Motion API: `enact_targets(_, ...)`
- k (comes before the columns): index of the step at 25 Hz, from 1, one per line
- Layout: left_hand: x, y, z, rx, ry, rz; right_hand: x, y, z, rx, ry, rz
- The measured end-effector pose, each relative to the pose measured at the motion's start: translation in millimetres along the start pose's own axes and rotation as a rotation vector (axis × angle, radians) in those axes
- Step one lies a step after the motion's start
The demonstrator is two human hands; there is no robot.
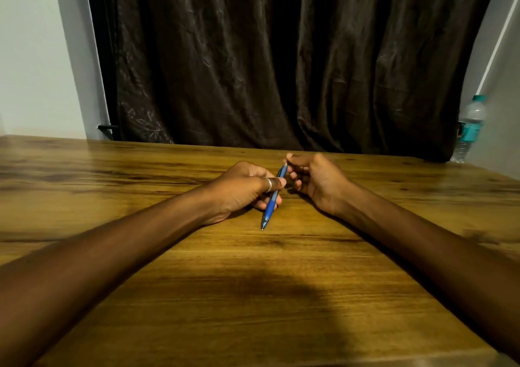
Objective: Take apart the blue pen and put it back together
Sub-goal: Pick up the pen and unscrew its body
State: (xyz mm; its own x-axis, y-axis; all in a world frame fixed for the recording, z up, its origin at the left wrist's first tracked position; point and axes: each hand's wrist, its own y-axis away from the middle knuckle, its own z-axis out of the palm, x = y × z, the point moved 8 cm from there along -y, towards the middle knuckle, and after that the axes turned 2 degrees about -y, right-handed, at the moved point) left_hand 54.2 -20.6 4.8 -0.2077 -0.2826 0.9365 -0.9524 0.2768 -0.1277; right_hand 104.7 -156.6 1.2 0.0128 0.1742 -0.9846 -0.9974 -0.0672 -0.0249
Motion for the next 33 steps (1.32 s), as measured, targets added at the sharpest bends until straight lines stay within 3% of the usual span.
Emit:
enact_targets(2, -1, -1, -2, 0.019, 0.028, 0.004, -6, -2, -8, 0.043, 0.082, -0.064)
enact_targets(5, -2, -3, -6, 0.083, 0.118, 0.013, -16, -4, -17, 0.109, 0.447, -0.223)
enact_targets(9, -3, -5, -13, 0.176, 0.171, 0.021, -18, -7, -11, 0.071, 0.81, -0.379)
enact_targets(17, -2, -4, -13, 0.165, 0.117, 0.029, -16, -3, -1, 0.002, 1.059, -0.443)
enact_targets(21, -1, -3, -12, 0.157, 0.111, 0.033, -15, 2, -1, -0.017, 1.008, -0.349)
enact_targets(24, -1, -3, -11, 0.141, 0.11, 0.051, -19, 7, -9, 0.041, 0.684, -0.196)
enact_targets(27, -1, -4, -11, 0.134, 0.114, 0.059, -40, 8, -20, 0.171, 0.479, -0.295)
enact_targets(30, 1, -1, -11, 0.135, 0.129, 0.062, -44, 7, -15, 0.064, 0.273, -0.295)
enact_targets(33, 1, -1, -12, 0.137, 0.125, 0.078, -40, 10, -3, -0.045, 0.257, -0.278)
